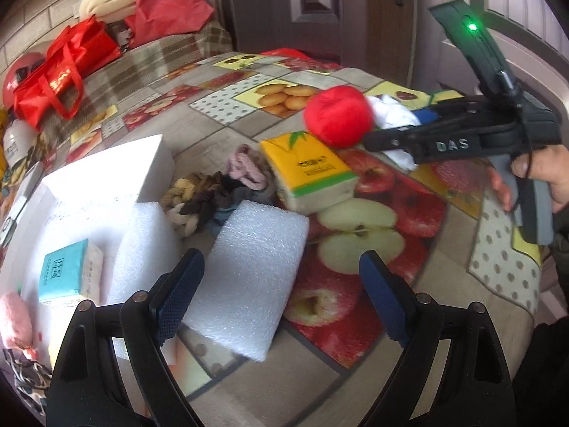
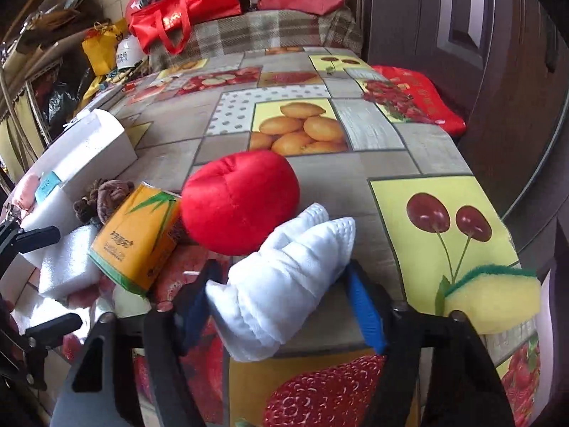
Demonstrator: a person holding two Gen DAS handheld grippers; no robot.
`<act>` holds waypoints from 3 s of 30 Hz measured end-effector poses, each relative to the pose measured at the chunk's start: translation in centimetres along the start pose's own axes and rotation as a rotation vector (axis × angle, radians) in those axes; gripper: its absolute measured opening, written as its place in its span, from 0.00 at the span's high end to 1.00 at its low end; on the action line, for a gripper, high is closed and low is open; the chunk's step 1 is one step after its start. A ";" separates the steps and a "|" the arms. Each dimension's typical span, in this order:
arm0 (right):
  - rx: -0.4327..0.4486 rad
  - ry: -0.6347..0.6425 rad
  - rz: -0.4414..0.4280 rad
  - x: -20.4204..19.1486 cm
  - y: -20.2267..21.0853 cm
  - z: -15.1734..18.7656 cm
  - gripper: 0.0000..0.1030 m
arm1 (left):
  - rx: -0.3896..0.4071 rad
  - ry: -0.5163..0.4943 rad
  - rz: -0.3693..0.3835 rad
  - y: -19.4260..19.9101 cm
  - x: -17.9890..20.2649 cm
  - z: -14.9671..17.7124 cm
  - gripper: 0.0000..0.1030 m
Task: Organize soft objects
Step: 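Grasp the white foam block with the left gripper while the right grasps the white towel, then carry the white foam block and white towel over the white box with both grippers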
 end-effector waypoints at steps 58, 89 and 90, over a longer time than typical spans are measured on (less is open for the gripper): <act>0.495 0.072 -0.028 -8.0 6.9 1.6 0.46 | 0.463 0.216 -0.224 9.8 -5.2 5.9 0.49; 0.412 0.290 -0.189 -19.2 3.1 -0.7 0.46 | 0.422 0.510 -0.377 11.4 -16.3 11.6 0.49; 0.417 0.297 -0.199 -19.6 3.1 -0.8 0.46 | 0.420 0.512 -0.376 11.3 -16.5 11.6 0.49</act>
Point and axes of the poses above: each gripper's, at about its wrist camera, not at the fingertips, and y roughly against the way its jaws point, x to its right, z to its underside, the point moved 1 cm from there along -y, roughly the way its jaws point, and after that the axes turned 8 degrees about -x, right-handed, at the moved point
